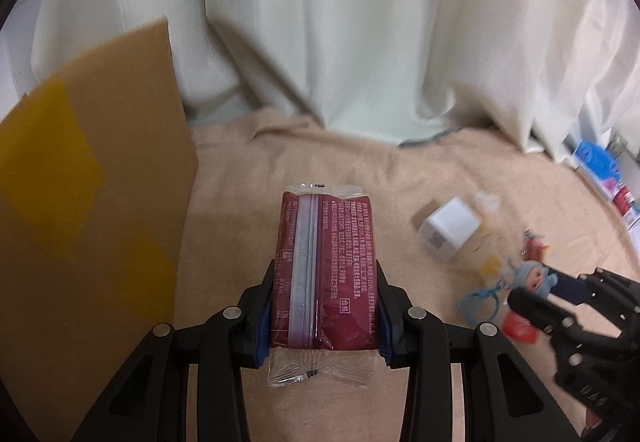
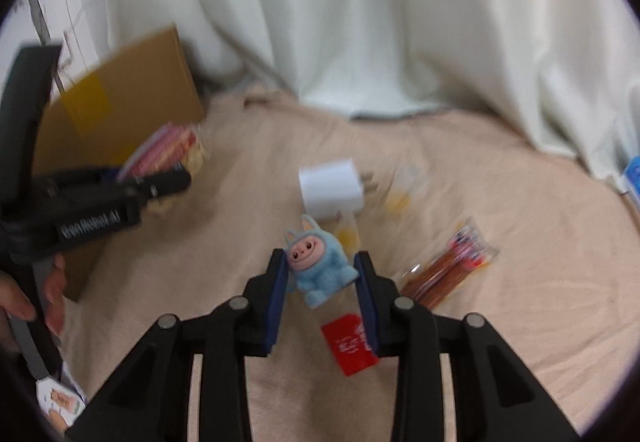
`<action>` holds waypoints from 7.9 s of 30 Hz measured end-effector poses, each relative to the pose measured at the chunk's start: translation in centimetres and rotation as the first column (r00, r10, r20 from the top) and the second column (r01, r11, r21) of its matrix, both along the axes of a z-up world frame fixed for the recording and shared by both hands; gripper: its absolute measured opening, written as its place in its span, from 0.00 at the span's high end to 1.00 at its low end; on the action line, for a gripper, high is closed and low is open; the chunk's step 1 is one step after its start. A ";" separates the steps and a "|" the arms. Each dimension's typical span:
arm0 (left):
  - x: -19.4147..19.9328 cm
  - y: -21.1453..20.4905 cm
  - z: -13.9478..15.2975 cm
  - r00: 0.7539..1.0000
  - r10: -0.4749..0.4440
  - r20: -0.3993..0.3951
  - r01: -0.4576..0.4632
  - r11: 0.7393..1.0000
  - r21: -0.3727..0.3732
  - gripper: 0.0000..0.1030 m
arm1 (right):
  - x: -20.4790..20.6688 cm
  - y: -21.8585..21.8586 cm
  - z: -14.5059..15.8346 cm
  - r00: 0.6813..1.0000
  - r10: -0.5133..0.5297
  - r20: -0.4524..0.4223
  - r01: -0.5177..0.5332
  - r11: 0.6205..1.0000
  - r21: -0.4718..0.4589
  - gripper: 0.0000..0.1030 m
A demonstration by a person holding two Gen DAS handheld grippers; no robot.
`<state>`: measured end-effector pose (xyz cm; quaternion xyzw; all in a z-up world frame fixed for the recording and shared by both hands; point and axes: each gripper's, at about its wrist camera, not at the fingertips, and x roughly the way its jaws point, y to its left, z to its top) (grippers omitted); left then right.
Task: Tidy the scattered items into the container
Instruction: 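Carry the red snack pack and blue keychain over the box with both tools, then open both tools to drop the snack pack and keychain into the box, then move both tools back toward the white charger and sausage snack, then grasp the white charger with the left tool while the right tool grasps the sausage snack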
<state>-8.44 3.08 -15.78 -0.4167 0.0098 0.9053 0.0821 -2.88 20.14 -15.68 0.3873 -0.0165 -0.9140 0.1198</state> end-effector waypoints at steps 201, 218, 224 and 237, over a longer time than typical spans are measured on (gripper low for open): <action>-2.5 8.5 -2.7 0.977 -0.213 0.003 0.213 0.975 -0.062 0.57 | -1.6 9.0 -3.8 0.961 -0.204 0.185 0.239 0.952 -0.192 0.53; -3.7 9.3 -3.0 0.970 -0.239 -0.031 0.236 0.968 -0.088 0.56 | -2.8 9.6 -3.8 0.956 -0.209 0.205 0.263 0.922 -0.285 0.79; -4.1 8.4 -3.2 0.974 -0.223 -0.027 0.222 0.974 -0.033 0.43 | -3.4 9.0 -4.7 0.955 -0.175 0.241 0.246 0.919 -0.308 0.77; -4.3 9.6 -5.2 0.965 -0.256 0.050 0.259 0.962 -0.089 0.37 | -3.5 8.3 -4.4 0.961 -0.147 0.235 0.219 0.921 -0.321 0.59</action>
